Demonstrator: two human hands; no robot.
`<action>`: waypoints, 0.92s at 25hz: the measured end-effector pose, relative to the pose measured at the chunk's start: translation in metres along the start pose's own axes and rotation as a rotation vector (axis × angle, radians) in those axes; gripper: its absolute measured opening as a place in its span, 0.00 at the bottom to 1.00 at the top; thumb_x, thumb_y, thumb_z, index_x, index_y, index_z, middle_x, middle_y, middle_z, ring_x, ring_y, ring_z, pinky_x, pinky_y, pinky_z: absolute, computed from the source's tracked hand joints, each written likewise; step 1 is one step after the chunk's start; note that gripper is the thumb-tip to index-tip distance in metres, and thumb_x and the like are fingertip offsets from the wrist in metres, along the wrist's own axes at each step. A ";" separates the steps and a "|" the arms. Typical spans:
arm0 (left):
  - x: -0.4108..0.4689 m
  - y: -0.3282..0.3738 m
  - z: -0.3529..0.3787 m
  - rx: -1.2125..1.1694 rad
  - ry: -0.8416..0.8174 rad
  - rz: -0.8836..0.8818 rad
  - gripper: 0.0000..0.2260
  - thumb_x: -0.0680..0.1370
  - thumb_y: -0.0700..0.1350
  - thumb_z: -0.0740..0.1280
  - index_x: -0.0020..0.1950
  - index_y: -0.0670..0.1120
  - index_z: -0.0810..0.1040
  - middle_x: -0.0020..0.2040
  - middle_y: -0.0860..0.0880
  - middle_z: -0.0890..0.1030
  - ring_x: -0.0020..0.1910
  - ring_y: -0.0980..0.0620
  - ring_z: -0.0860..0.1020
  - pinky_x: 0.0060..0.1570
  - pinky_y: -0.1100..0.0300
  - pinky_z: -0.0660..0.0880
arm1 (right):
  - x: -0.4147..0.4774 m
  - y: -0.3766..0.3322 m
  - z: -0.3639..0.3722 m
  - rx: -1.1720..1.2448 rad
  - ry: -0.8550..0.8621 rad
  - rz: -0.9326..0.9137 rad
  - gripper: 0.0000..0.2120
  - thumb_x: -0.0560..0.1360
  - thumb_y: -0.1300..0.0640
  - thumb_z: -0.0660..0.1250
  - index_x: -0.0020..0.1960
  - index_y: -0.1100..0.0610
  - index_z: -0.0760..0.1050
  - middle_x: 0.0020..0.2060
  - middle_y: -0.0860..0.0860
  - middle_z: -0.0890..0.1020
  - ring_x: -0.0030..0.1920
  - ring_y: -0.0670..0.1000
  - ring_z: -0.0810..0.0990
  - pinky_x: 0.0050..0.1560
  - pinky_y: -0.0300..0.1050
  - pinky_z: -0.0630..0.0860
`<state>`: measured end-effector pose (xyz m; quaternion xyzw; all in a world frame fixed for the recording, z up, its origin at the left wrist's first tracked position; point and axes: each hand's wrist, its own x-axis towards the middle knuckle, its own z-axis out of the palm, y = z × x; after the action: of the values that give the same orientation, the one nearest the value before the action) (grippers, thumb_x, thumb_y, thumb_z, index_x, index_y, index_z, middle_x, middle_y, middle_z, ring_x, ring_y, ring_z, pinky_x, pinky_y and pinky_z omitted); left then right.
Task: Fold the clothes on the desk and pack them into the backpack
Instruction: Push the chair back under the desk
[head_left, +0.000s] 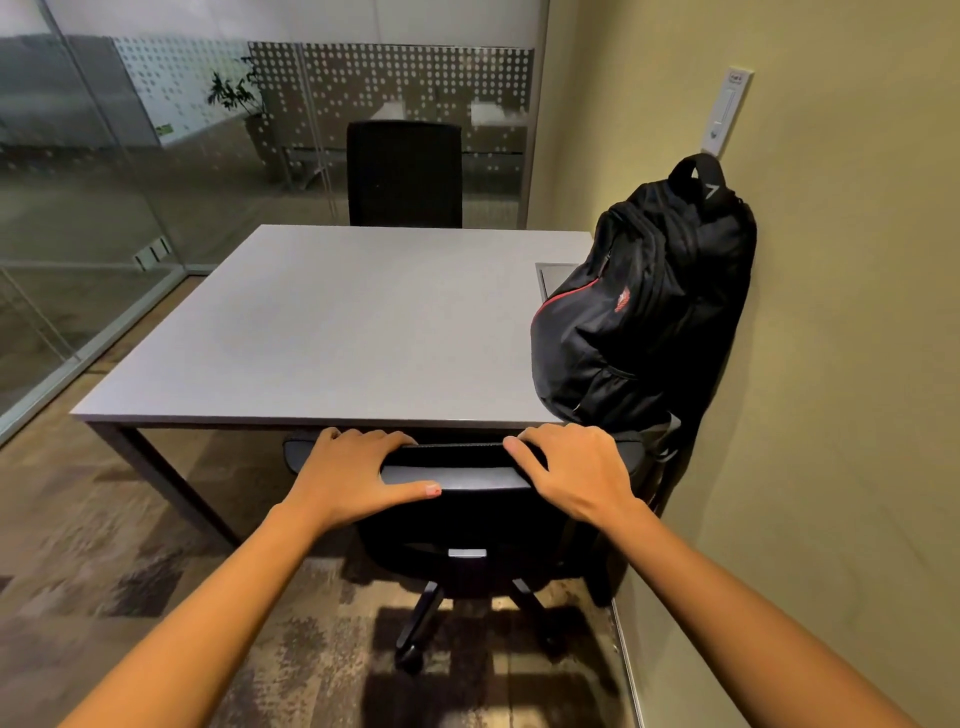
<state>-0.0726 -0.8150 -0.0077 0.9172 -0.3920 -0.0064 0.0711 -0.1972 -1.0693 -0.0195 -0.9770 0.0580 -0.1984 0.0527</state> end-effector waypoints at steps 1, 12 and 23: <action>0.000 -0.003 0.000 -0.004 0.007 0.000 0.45 0.61 0.83 0.41 0.67 0.62 0.70 0.61 0.59 0.78 0.58 0.55 0.76 0.61 0.53 0.65 | 0.001 -0.002 0.001 -0.003 -0.001 -0.004 0.31 0.79 0.32 0.43 0.47 0.46 0.80 0.39 0.45 0.83 0.40 0.48 0.80 0.37 0.46 0.72; 0.031 -0.028 0.003 0.020 0.045 -0.006 0.42 0.63 0.83 0.43 0.66 0.61 0.71 0.62 0.59 0.78 0.59 0.53 0.77 0.60 0.51 0.67 | 0.041 -0.002 0.012 -0.028 -0.025 -0.004 0.31 0.77 0.33 0.41 0.51 0.45 0.80 0.44 0.45 0.84 0.43 0.50 0.81 0.37 0.46 0.67; 0.072 -0.082 -0.009 0.017 0.011 -0.013 0.44 0.61 0.84 0.41 0.65 0.62 0.71 0.59 0.59 0.79 0.57 0.53 0.77 0.60 0.52 0.67 | 0.092 -0.022 0.037 -0.009 -0.032 0.041 0.33 0.77 0.33 0.39 0.52 0.45 0.80 0.43 0.45 0.84 0.42 0.50 0.81 0.40 0.47 0.75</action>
<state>0.0369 -0.8095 -0.0068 0.9203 -0.3857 0.0018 0.0653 -0.0969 -1.0574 -0.0154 -0.9789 0.0782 -0.1812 0.0531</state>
